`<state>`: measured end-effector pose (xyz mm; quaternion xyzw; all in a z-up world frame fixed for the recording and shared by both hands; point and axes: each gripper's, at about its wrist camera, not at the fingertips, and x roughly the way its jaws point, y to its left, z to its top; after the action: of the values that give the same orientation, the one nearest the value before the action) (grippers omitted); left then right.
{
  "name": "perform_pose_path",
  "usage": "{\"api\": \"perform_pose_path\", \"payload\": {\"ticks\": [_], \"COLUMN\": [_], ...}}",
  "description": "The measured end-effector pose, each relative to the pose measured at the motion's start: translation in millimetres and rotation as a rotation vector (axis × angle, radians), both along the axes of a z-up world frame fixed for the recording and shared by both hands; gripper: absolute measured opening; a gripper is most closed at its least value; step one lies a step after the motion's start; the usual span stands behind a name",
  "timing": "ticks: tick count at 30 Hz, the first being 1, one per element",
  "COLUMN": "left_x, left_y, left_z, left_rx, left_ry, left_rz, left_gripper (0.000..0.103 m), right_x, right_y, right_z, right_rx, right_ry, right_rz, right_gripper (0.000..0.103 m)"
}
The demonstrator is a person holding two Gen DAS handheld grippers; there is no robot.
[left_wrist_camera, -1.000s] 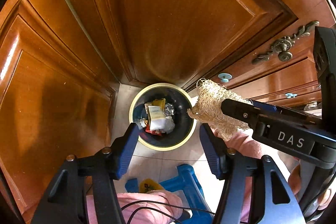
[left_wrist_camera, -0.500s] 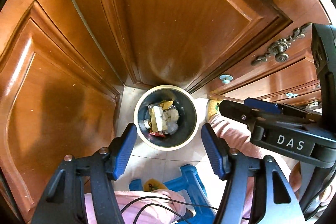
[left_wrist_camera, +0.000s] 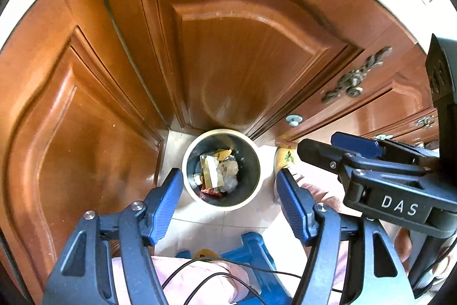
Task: Collect trash
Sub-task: 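Raise both tools back up to the counter toward the medicine box and bottle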
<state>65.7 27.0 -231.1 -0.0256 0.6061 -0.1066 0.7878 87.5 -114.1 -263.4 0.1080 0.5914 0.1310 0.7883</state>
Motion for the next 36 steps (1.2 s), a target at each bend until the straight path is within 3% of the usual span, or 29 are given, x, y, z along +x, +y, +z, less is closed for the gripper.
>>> {"api": "perform_pose_path", "payload": {"ticks": [9, 14, 16, 20, 24, 32, 36], "left_x": [-11.3, -9.7, -8.4, -3.2, 12.1, 74.8, 122.9], "left_y": [4.1, 10.3, 12.5, 12.0, 12.8, -7.3, -29.0], "left_z": [40.3, 62.3, 76.8, 111.2, 152.4, 230.5, 258.3], "left_rx": [-0.047, -0.112, -0.13, -0.15, -0.146, -0.019, 0.108], "left_ry": [-0.085, -0.104, -0.125, -0.19, -0.274, -0.439, -0.503], "left_rz": [0.009, 0.023, 0.023, 0.006, -0.004, -0.101, -0.177], "left_gripper": [0.066, 0.066, 0.066, 0.066, 0.072, 0.073, 0.073], "right_x": [-10.2, -14.1, -13.8, -7.8, 7.2, 60.4, 108.8], "right_y": [1.0, 1.8, 1.1, -6.7, -14.7, -35.1, -47.5], "right_z": [49.2, 80.2, 96.5, 132.2, 166.2, 218.9, 247.4], "right_rx": [-0.037, -0.073, -0.081, -0.072, -0.07, -0.076, -0.088], "right_ry": [-0.105, -0.181, -0.213, -0.274, -0.316, -0.336, -0.355], "right_rz": [0.0, -0.009, -0.007, -0.009, -0.002, 0.022, 0.041], "right_gripper": [0.058, 0.058, 0.059, 0.071, 0.071, 0.071, 0.071]}}
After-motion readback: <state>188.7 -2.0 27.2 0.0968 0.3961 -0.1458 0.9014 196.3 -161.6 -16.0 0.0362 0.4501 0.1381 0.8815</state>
